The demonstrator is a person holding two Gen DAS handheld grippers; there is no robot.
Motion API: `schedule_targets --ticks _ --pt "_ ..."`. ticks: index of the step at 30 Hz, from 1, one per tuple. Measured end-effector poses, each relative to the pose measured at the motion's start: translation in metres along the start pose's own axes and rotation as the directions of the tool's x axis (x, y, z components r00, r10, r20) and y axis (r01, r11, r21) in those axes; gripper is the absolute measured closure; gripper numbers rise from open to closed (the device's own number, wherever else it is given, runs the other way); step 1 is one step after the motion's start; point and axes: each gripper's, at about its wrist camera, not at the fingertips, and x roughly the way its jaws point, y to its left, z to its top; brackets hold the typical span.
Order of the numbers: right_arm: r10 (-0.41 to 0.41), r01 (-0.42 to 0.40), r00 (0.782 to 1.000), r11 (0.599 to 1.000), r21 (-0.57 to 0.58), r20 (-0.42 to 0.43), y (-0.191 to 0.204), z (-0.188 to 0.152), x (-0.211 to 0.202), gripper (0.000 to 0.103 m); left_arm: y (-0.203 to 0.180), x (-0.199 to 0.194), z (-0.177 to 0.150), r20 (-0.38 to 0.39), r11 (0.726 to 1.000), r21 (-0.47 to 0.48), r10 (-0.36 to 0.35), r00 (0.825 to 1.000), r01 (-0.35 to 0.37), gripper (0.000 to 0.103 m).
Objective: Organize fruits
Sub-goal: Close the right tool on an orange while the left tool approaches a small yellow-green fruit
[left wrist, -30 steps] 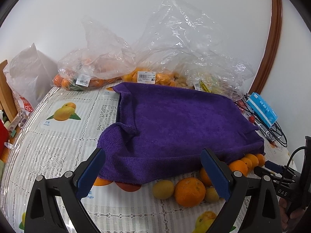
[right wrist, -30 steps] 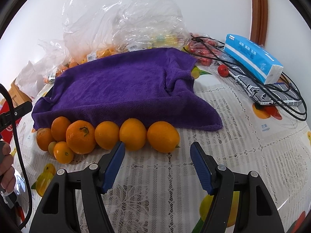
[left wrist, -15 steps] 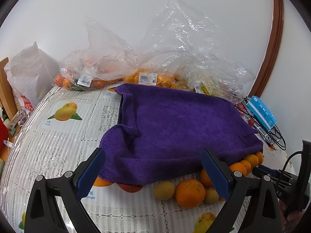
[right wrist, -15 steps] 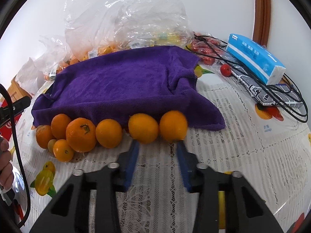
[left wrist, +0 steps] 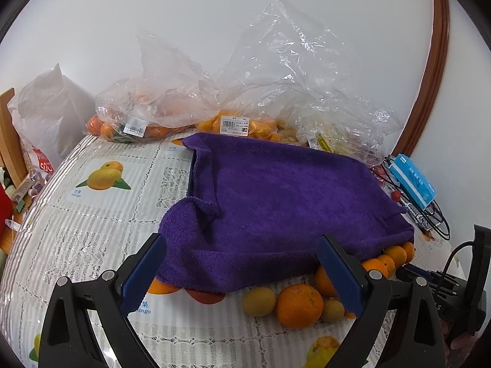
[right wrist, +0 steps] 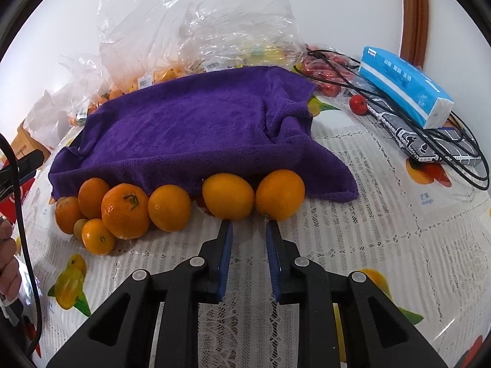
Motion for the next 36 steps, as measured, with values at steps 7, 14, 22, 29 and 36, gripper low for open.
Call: schedule_targets --ticks 7,14,22,29,36 --pt "-0.004 0.004 1.0 1.0 0.014 0.009 -0.002 -0.001 -0.002 0.08 0.0 0.003 -0.001 -0.006 1.0 0.003 0.011 1.0 -0.011 0.005" --pt "-0.024 0.017 0.992 0.998 0.058 0.123 -0.019 0.0 -0.024 0.063 -0.001 0.004 -0.002 -0.02 1.0 -0.001 -0.007 1.0 0.007 0.005" --pt "-0.104 0.104 0.995 0.995 -0.006 -0.002 -0.015 0.012 0.006 0.062 0.004 0.0 0.0 -0.013 1.0 -0.018 0.009 1.0 -0.01 0.005" --pt "-0.046 0.045 0.998 0.999 0.025 0.04 -0.019 0.013 0.001 0.071 0.01 -0.002 -0.012 -0.065 0.999 -0.036 -0.011 0.998 0.008 0.005" --pt "-0.029 0.029 0.997 1.0 0.005 0.069 -0.012 0.009 -0.008 0.07 0.01 -0.006 -0.037 -0.129 0.998 -0.061 -0.021 0.991 0.014 0.011"
